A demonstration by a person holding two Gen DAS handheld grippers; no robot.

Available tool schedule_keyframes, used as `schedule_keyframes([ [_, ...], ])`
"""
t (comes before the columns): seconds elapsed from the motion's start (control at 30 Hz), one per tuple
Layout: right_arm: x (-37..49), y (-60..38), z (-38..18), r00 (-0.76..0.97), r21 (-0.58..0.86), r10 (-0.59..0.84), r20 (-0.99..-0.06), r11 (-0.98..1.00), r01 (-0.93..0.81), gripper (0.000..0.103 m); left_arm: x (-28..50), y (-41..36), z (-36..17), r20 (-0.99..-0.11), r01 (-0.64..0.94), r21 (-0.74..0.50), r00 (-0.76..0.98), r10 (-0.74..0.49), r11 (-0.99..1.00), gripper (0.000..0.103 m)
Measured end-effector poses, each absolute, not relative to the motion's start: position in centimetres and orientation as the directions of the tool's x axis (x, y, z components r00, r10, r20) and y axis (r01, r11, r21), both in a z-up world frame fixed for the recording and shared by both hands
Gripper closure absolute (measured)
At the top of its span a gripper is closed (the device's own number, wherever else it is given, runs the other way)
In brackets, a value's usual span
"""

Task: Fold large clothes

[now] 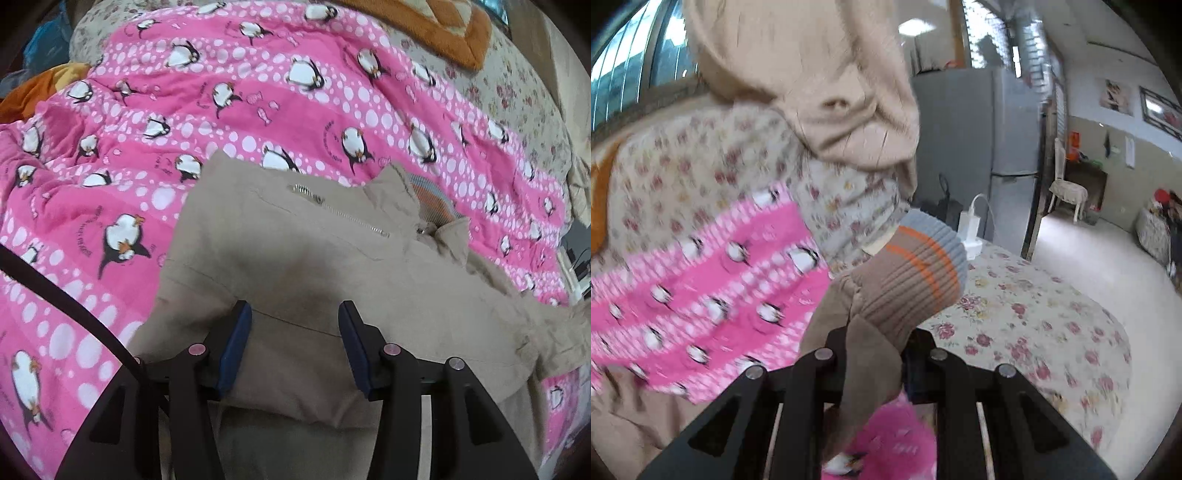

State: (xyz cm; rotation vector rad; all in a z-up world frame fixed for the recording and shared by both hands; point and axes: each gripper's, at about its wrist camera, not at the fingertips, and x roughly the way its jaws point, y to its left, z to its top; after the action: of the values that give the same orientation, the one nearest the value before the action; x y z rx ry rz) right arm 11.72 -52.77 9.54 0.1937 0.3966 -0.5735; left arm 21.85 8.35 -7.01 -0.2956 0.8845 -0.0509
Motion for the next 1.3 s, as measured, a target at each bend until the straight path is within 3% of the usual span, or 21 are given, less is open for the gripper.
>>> schedule_keyframes([
  [0.3, 18.8, -26.4, 7.4, 0.88, -0.093, -0.119, -0.459, 0.992, 0.085, 0.084, 19.9, 14.3, -2.2, -0.622, -0.204, -0.263, 0.783, -0.004, 0.943, 0.088],
  [0.4, 20.8, -18.4, 5.3, 0.874, -0.031, 0.016, -0.486, 0.999, -0.036, 0.084, 20.2, 16.3, -2.6, -0.628, -0.264, -0.28, 0.778, 0.032, 0.923, 0.088],
  [0.53, 23.9, -10.1, -1.2, 0.803, 0.001, 0.123, -0.584, 0.989, -0.151, 0.082, 21.0, 16.7, -3.8, -0.663, -0.256, -0.299, 0.749, -0.007, 0.919, 0.088],
  [0.63, 25.6, -6.3, -7.4, 0.671, -0.066, 0.111, -0.733, 0.97, -0.233, 0.074, 21.2, 16.6, -4.0, -0.665, -0.237, -0.301, 0.746, -0.025, 0.924, 0.088],
  [0.67, 25.3, -5.4, -9.0, 0.625, -0.085, 0.113, -0.772, 0.957, -0.277, 0.073, 21.1, 16.4, -4.0, -0.665, -0.239, -0.302, 0.747, -0.024, 0.923, 0.088],
  [0.73, 22.9, -4.9, -8.9, 0.643, -0.122, 0.131, -0.755, 0.935, -0.334, 0.071, 21.1, 16.2, -4.1, -0.663, -0.243, -0.31, 0.749, -0.026, 0.919, 0.088],
  [0.8, 20.1, -6.0, -7.4, 0.64, -0.072, 0.216, -0.737, 0.917, -0.392, 0.043, 21.2, 16.1, -4.1, -0.66, -0.238, -0.324, 0.751, -0.038, 0.915, 0.088],
  [0.9, 15.0, -9.0, -5.9, 0.673, -0.11, 0.231, -0.703, 0.9, -0.423, 0.034, 21.0, 15.3, -3.8, -0.644, -0.182, -0.349, 0.759, -0.094, 0.919, 0.087],
  [1.03, 10.6, -14.1, -7.1, 0.671, -0.198, 0.143, -0.728, 0.893, -0.404, 0.032, 21.3, 12.1, -4.5, -0.633, -0.009, -0.437, 0.713, -0.301, 0.899, 0.081],
  [1.13, 8.5, -16.7, -9.8, 0.67, -0.16, 0.15, -0.727, 0.912, -0.377, 0.032, 21.2, 8.9, -5.5, -0.623, 0.097, -0.504, 0.648, -0.439, 0.858, 0.081],
  [1.2, 7.6, -18.6, -10.6, 0.712, -0.058, 0.201, -0.673, 0.945, -0.321, 0.027, 20.8, 7.2, -5.3, -0.606, 0.157, -0.499, 0.64, -0.472, 0.852, 0.079],
  [1.23, 7.5, -18.8, -10.8, 0.717, -0.051, 0.196, -0.669, 0.95, -0.308, 0.025, 20.4, 6.6, -5.0, -0.597, 0.173, -0.48, 0.654, -0.465, 0.86, 0.074],
  [1.3, 7.7, -18.3, -10.7, 0.723, -0.084, 0.171, -0.669, 0.95, -0.302, 0.021, 19.9, 6.2, -4.7, -0.582, 0.171, -0.45, 0.688, -0.433, 0.877, 0.074],
])
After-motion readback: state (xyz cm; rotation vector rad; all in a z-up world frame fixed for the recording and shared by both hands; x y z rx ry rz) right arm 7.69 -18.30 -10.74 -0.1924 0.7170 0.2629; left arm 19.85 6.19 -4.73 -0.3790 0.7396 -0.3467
